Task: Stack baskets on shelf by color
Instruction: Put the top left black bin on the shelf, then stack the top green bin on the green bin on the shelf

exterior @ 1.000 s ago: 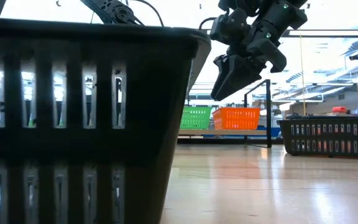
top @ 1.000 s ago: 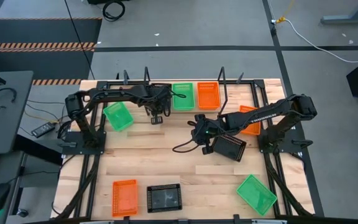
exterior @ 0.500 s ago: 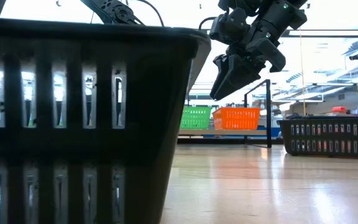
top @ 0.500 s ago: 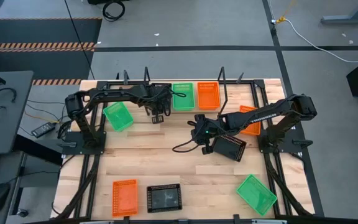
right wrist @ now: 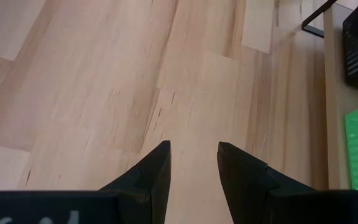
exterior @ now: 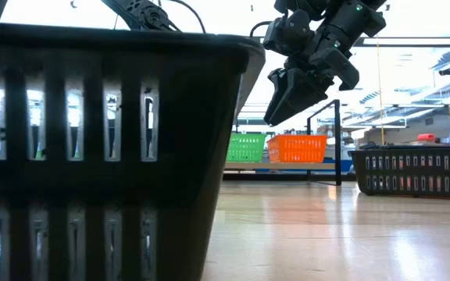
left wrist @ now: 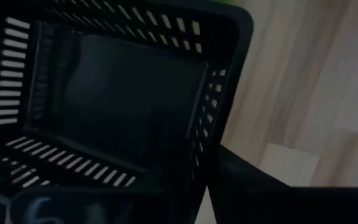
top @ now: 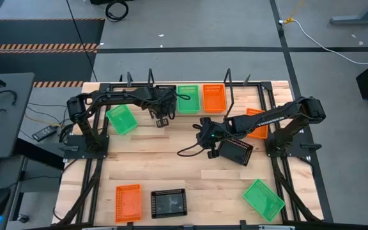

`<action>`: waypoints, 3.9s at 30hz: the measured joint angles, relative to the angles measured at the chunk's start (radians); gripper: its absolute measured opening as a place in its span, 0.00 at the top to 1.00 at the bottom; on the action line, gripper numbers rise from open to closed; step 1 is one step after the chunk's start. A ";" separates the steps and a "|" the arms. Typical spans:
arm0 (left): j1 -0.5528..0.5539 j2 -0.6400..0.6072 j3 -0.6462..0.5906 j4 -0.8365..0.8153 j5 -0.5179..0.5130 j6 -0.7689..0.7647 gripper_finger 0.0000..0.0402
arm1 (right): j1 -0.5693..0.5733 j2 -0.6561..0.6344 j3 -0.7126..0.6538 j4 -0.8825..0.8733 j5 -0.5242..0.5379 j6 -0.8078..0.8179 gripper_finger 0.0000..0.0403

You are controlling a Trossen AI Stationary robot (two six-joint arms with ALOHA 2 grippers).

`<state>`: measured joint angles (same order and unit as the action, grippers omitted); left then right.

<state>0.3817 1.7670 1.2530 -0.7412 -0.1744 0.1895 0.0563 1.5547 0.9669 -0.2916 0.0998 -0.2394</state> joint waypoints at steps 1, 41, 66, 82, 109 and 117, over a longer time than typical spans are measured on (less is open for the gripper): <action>0.000 0.000 0.000 -0.001 0.004 -0.008 0.87 | 0.000 0.000 0.000 0.000 0.000 0.000 0.66; -0.008 -0.002 0.000 -0.045 0.018 0.118 0.98 | 0.000 0.000 0.000 0.000 0.000 0.000 0.66; -0.004 -0.002 0.000 -0.044 0.015 0.211 0.98 | 0.000 0.000 0.001 0.002 -0.017 0.000 0.66; 0.001 0.002 -0.002 -0.045 0.011 0.195 0.86 | 0.000 0.000 0.001 0.002 -0.019 0.000 0.66; -0.113 -0.059 0.233 -0.458 0.011 -0.032 0.68 | 0.000 0.000 0.001 -0.003 -0.026 0.011 0.66; -0.154 -0.115 0.166 -0.695 0.011 -0.214 0.65 | 0.000 0.000 0.001 -0.014 -0.067 0.033 0.66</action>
<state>0.2274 1.6516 1.4189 -1.4362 -0.1638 -0.0243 0.0566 1.5547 0.9676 -0.3061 0.0330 -0.2062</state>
